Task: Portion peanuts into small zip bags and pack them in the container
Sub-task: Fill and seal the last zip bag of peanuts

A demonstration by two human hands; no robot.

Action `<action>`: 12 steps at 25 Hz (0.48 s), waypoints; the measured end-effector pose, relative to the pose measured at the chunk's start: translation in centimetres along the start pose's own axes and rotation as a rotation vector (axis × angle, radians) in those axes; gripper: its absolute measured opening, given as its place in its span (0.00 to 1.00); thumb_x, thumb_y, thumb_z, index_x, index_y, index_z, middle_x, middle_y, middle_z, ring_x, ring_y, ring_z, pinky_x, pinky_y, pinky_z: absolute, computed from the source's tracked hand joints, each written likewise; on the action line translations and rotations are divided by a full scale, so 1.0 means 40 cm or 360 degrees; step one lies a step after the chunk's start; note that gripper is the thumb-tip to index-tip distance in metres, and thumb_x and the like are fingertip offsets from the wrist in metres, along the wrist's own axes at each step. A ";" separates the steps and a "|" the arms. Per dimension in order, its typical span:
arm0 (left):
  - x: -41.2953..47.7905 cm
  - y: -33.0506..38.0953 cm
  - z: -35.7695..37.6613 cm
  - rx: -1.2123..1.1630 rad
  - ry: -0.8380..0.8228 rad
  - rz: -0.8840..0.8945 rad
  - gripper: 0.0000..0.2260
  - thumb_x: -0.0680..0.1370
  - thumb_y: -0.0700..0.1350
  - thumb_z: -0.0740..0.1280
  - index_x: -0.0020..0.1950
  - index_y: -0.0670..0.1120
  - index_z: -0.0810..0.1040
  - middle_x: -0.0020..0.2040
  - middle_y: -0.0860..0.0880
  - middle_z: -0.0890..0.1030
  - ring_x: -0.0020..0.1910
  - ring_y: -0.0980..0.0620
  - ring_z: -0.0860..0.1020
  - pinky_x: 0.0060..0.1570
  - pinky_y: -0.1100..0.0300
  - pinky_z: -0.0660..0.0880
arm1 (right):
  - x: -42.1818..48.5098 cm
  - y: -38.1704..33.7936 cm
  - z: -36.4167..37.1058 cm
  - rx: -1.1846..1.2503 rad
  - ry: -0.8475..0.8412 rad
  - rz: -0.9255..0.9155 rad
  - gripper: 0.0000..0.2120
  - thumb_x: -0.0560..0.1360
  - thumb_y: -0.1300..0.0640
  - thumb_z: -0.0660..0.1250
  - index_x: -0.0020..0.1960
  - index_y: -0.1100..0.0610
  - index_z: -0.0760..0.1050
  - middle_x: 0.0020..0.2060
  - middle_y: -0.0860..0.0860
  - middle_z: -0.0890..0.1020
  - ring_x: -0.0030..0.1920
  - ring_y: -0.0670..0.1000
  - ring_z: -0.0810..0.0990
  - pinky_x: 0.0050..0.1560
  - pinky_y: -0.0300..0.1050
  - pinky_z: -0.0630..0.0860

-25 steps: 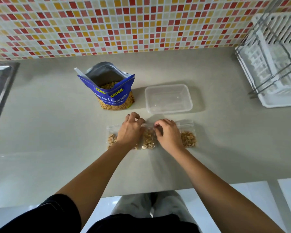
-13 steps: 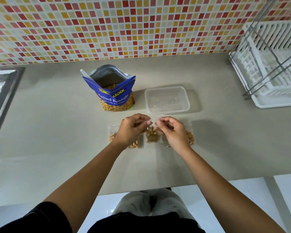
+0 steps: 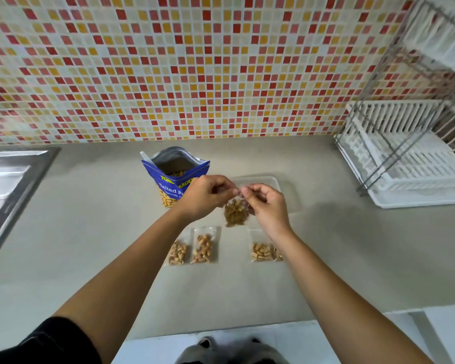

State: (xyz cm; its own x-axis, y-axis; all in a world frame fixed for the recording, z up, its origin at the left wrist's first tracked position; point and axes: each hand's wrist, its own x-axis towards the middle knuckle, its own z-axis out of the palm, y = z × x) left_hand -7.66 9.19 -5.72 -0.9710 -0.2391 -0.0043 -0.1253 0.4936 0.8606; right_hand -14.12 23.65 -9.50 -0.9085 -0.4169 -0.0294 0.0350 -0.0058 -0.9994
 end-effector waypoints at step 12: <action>-0.025 0.033 0.002 0.0370 0.0213 0.0137 0.06 0.75 0.45 0.68 0.45 0.43 0.80 0.37 0.51 0.78 0.36 0.55 0.74 0.37 0.66 0.70 | -0.019 -0.039 -0.014 -0.0296 0.0160 -0.0166 0.07 0.73 0.56 0.70 0.37 0.48 0.77 0.34 0.45 0.83 0.34 0.45 0.79 0.42 0.46 0.78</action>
State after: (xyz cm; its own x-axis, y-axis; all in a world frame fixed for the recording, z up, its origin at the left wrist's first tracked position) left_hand -6.88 10.12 -4.62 -0.9464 -0.2889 0.1444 -0.1020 0.6916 0.7150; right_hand -13.73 24.49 -7.94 -0.9403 -0.3304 0.0819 -0.1304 0.1274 -0.9832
